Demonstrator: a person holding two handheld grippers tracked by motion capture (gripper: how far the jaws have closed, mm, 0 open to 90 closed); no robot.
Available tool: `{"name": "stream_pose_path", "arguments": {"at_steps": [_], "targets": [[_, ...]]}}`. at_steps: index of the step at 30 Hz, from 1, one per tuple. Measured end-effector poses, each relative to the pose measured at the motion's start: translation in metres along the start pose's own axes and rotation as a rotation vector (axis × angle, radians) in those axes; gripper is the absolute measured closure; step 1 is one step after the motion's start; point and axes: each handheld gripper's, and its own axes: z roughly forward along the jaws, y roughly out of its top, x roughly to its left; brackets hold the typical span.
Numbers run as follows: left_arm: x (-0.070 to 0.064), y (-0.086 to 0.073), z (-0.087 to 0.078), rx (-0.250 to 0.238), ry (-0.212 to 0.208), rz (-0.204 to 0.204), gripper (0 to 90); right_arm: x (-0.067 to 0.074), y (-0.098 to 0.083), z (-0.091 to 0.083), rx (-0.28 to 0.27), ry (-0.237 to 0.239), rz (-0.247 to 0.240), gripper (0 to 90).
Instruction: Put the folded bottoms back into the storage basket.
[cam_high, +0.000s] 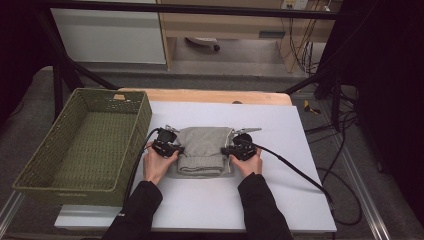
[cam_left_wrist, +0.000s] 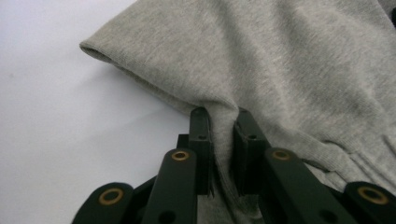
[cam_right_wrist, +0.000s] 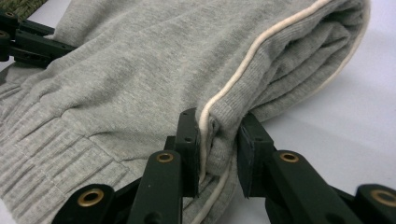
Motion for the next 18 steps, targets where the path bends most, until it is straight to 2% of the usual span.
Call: {"name": "stream_pose_path", "arguments": {"at_steps": [10, 18], "targets": [[-0.003, 0.004, -0.011, -0.026, -0.006, 0.004, 80.4, 0.003, 0.001, -0.006, -0.019, 0.0, 0.002, 73.8], [-0.007, 0.006, -0.018, -0.026, -0.012, 0.02, 80.4, 0.005, 0.002, -0.014, -0.036, 0.003, -0.004, 73.8]]}}
